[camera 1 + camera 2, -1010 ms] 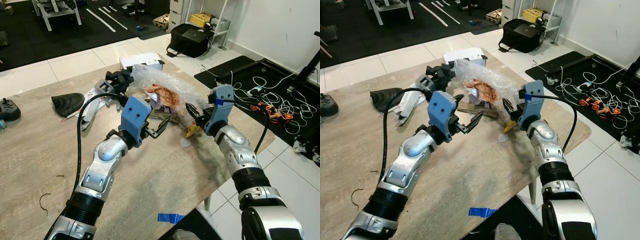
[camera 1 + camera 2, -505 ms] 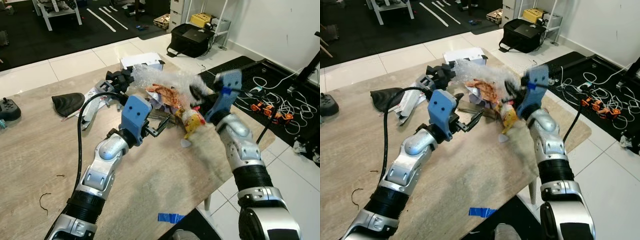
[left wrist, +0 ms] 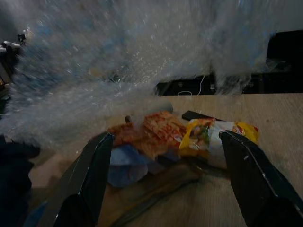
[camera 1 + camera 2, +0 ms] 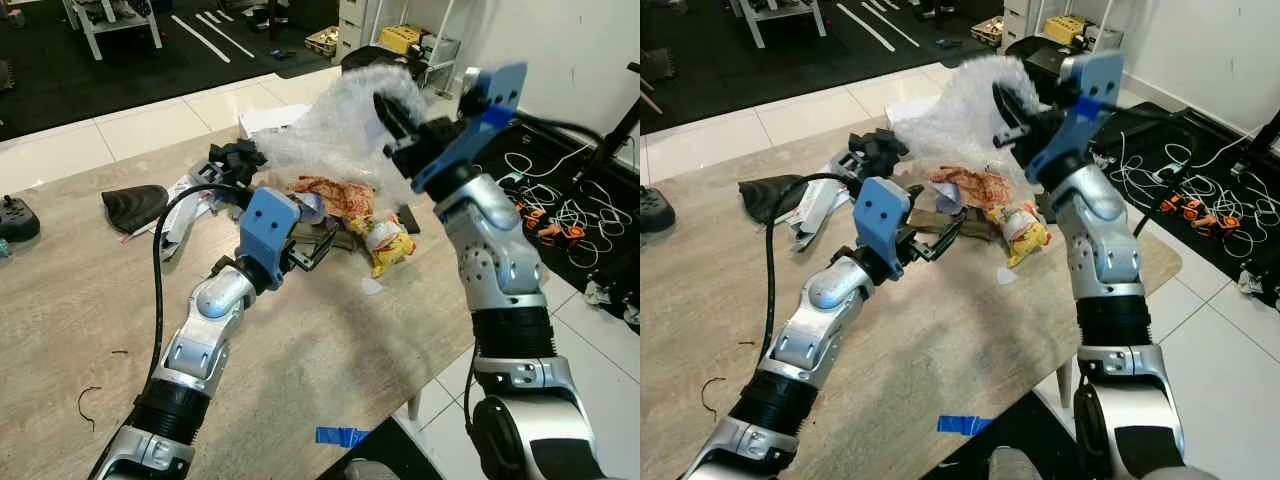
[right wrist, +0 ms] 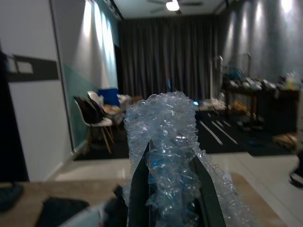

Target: Picking trash to rubbish bin

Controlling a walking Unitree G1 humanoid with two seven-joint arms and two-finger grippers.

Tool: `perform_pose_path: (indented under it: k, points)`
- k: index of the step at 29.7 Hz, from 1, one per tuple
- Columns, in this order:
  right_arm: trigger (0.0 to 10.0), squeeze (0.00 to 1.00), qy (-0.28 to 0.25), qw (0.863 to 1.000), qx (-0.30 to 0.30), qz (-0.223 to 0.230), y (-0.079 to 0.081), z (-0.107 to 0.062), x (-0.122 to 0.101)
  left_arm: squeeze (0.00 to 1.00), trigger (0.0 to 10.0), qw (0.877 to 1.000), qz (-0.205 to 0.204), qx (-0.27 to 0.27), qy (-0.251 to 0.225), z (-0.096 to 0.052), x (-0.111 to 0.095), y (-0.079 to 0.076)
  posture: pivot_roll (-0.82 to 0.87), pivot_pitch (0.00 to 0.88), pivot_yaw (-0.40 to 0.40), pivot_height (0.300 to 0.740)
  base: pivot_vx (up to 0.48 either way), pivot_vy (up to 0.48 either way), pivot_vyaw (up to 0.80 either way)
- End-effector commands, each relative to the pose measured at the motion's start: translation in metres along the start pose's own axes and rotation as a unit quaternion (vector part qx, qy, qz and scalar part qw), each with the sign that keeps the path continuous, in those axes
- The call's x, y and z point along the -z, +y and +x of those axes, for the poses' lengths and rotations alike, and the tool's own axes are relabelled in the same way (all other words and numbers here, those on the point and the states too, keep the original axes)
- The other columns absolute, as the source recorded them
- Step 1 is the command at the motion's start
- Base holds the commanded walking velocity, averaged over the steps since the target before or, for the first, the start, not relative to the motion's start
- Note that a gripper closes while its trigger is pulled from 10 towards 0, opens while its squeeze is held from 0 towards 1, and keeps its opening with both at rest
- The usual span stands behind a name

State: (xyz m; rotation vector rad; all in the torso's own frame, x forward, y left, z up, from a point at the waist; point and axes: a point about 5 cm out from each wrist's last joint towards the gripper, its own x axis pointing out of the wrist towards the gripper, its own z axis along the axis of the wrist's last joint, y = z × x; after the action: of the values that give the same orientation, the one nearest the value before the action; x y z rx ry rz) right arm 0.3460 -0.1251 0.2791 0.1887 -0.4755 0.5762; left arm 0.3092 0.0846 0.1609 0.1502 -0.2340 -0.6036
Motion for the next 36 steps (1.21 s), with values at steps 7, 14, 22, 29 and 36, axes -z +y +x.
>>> perform_pose_path:
  k: [7,14,22,29,36]
  points:
    - [0.0,0.00,-0.081,0.989,-0.077,0.097,0.026,0.017,-0.057,0.00,10.0,1.000,-0.005,-0.011,-0.005,0.001,0.000,0.005,-0.12,0.000,-0.036,0.740,0.000,0.000,0.00]
    - [0.0,0.00,-0.016,0.976,-0.162,0.147,0.045,0.017,-0.064,0.00,10.0,1.000,-0.006,-0.012,-0.005,0.001,0.000,0.005,-0.12,0.000,-0.035,0.740,0.000,0.000,0.00]
    - [0.0,0.00,-0.078,0.929,-0.242,0.270,0.066,0.014,-0.106,0.00,10.0,1.000,0.000,-0.017,-0.001,0.000,0.002,0.008,-0.12,0.000,-0.036,0.740,0.000,0.000,0.00]
    - [0.0,0.00,-0.151,0.888,-0.259,0.349,0.055,0.011,-0.145,0.00,10.0,0.999,0.014,-0.030,0.011,0.000,0.005,0.013,-0.12,0.000,-0.031,0.740,0.000,0.000,0.00]
    - [0.0,0.00,-0.117,0.924,-0.205,0.302,0.036,0.003,-0.143,0.00,10.0,0.998,0.023,-0.057,0.026,-0.001,0.008,0.020,-0.11,0.000,-0.027,0.740,0.000,0.000,0.00]
